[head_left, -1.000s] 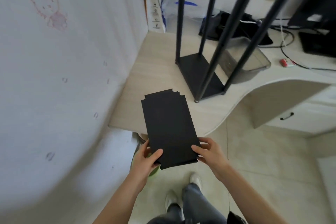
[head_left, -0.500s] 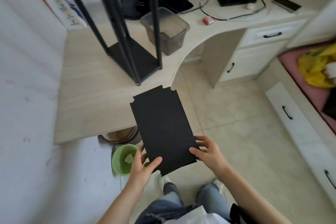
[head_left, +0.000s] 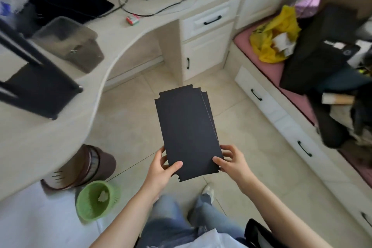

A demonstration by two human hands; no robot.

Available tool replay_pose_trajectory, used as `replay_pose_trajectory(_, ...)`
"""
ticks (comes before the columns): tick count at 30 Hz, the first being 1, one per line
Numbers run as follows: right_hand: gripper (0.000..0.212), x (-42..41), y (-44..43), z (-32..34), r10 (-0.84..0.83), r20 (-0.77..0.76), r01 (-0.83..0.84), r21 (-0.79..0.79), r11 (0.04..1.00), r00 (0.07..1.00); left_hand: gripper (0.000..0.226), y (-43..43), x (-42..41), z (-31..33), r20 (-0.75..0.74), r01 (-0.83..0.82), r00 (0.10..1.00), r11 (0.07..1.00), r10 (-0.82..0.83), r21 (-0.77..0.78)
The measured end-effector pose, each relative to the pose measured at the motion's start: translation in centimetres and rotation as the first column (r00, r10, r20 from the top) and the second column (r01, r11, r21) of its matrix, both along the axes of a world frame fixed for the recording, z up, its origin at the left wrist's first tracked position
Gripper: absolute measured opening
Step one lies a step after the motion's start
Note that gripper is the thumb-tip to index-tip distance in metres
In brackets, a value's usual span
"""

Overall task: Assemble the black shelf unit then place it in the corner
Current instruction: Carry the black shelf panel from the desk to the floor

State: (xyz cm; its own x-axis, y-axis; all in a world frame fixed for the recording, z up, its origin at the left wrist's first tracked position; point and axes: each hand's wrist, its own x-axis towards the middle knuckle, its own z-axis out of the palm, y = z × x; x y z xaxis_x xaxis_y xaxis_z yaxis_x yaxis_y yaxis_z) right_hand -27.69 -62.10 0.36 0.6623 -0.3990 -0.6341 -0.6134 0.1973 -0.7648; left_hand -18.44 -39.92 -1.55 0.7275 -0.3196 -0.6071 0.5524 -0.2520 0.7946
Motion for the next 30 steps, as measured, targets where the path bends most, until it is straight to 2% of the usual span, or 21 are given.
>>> replay_pose_trajectory(8,0.032,-4.1,-9.5,-2.0,-0.217,-0.059,0.217,-0.004,0.976,0.974,0.066,-12.2,1.6,-1.2,-0.011,0.291,0.957,0.956,-0.291,0.031)
replay_pose_trajectory(19,0.034,-5.0,-17.2,-7.3,-0.482,-0.17,0.487,-0.011,0.873,0.86,0.071,-24.9,5.3,-6.9,-0.11,0.594,0.804,0.799,-0.584,0.093)
replay_pose_trajectory(25,0.035,-5.4,-21.3,-13.6,-0.536,-0.223,0.553,0.016,0.833,0.814,0.07,-31.1,5.9,-12.4,-0.157,0.66,0.75,0.739,-0.642,0.131)
replay_pose_trajectory(30,0.036,-6.8,-24.5,-23.6,-0.546,-0.272,0.574,0.03,0.818,0.792,0.074,-35.1,5.0,-22.2,-0.208,0.68,0.732,0.718,-0.649,0.148)
